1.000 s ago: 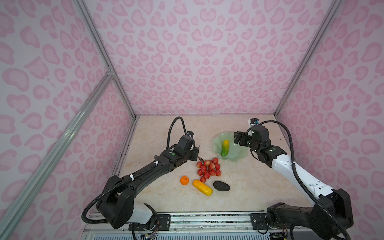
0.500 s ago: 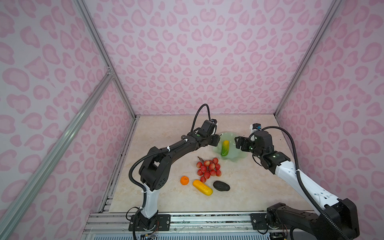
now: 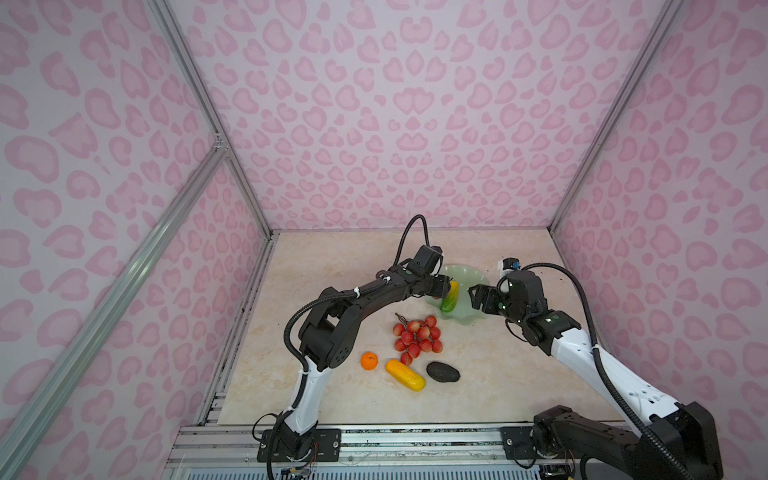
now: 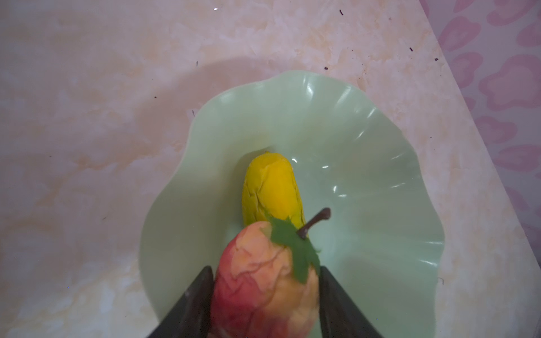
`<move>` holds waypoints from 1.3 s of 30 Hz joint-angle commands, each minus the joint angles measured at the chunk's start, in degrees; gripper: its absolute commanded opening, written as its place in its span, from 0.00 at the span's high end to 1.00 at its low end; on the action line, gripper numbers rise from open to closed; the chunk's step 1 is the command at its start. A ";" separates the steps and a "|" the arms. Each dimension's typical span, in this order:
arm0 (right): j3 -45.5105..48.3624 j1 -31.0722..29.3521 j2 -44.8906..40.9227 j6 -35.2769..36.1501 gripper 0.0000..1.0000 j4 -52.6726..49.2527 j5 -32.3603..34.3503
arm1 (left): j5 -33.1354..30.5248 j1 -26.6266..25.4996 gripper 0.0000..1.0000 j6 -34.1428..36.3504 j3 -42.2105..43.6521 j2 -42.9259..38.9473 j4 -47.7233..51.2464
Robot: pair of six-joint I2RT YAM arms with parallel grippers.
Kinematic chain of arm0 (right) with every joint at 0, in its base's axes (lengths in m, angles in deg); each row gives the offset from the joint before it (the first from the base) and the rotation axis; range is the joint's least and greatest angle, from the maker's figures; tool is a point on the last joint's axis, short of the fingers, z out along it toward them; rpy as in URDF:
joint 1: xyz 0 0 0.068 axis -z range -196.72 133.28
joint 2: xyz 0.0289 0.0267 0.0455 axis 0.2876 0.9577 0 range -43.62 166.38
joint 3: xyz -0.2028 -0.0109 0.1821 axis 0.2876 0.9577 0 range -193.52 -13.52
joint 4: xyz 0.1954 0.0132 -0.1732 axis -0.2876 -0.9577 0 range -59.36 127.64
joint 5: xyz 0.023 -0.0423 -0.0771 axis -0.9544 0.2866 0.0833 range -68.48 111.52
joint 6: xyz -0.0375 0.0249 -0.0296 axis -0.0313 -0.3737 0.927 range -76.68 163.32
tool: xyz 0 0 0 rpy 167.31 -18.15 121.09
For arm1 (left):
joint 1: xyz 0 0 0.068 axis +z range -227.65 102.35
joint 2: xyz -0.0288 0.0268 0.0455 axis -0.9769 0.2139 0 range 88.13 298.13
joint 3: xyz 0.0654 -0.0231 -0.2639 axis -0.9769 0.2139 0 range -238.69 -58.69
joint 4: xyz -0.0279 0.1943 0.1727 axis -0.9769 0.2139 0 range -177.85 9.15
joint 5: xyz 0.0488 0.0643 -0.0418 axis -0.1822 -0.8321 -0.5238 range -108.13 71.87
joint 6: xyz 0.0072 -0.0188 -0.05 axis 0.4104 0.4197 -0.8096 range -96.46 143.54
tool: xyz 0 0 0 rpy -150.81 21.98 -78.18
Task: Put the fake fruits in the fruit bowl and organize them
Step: 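Carry the peach with the left gripper into the bowl and release, then grasp the dark avocado with the right gripper while the left withdraws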
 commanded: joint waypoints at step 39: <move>2.08 -33.57 15.35 12.38 0.19 -14.24 -2.00 | -23.74 5.50 0.24 -8.35 49.78 -58.99 -10.28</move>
